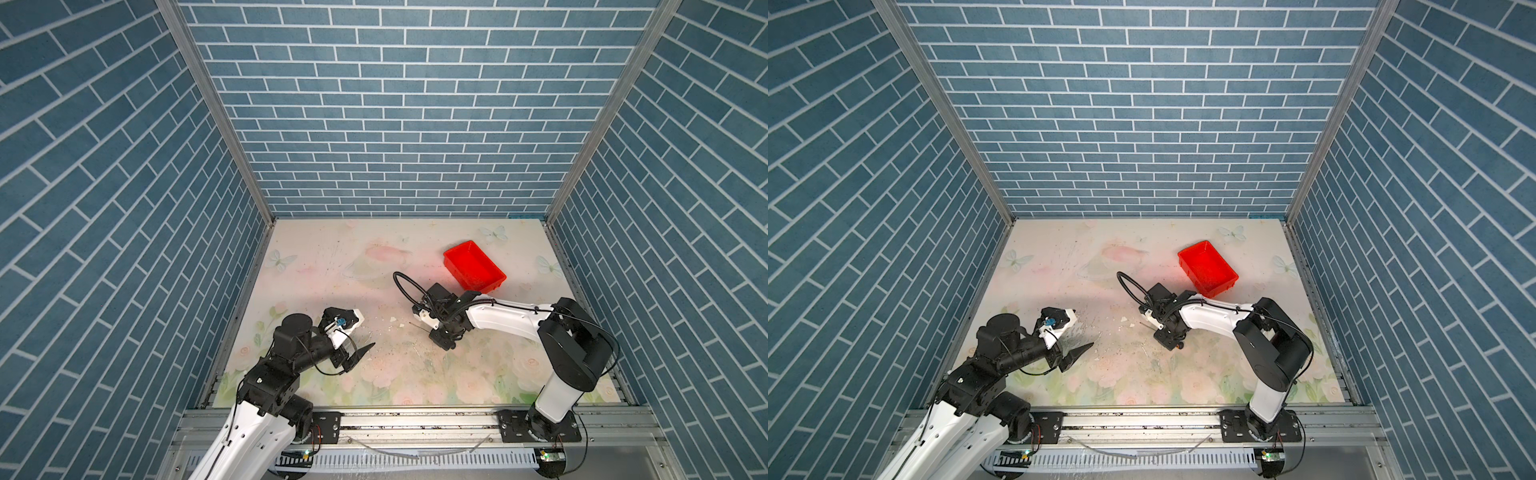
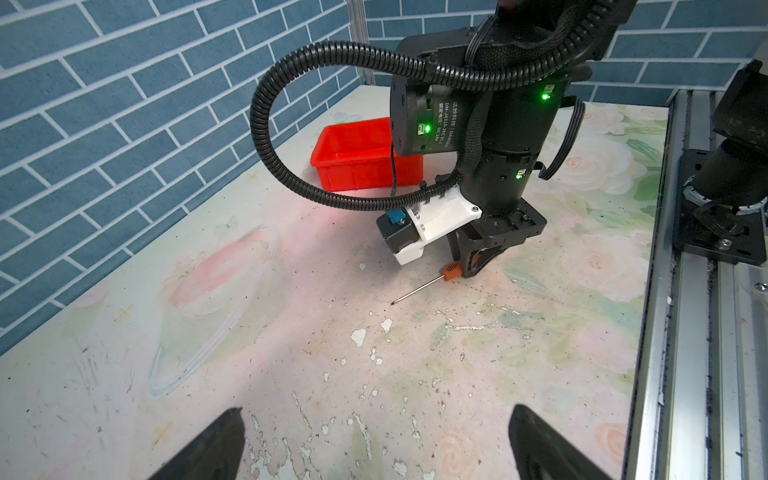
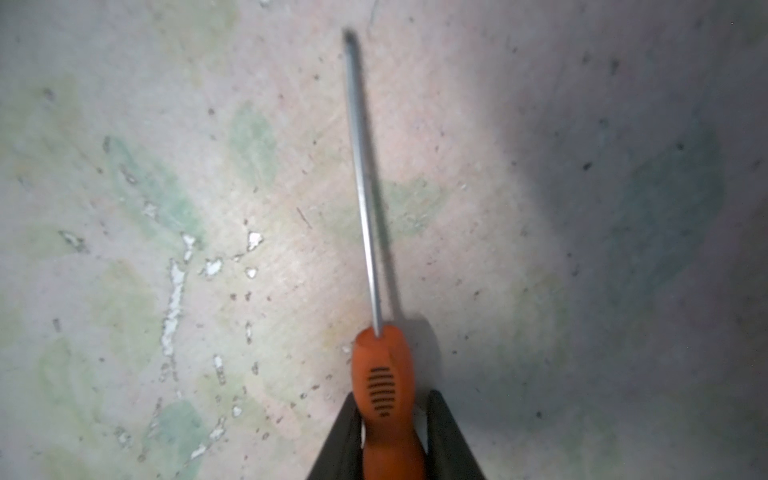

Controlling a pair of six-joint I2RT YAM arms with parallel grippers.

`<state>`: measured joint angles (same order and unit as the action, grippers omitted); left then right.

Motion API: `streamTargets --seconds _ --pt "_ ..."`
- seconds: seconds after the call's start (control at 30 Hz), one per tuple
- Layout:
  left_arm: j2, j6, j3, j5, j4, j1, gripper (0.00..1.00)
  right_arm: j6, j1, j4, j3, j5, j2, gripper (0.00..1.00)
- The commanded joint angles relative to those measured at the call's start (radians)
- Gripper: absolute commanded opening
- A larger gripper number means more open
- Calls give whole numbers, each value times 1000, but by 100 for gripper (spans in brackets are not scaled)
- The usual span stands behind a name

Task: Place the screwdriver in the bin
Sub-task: 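Lower the right gripper and close it on the screwdriver's orange handle, then carry the screwdriver with the right gripper and lower it into the red bin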

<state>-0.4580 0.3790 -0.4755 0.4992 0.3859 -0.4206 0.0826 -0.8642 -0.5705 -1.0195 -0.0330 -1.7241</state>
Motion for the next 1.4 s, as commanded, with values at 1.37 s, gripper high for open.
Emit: streamTargets --seconds 1.37 --pt "-891 -176 -50 -429 -1154 -472 100 -38 471 269 -124 129 195 0"
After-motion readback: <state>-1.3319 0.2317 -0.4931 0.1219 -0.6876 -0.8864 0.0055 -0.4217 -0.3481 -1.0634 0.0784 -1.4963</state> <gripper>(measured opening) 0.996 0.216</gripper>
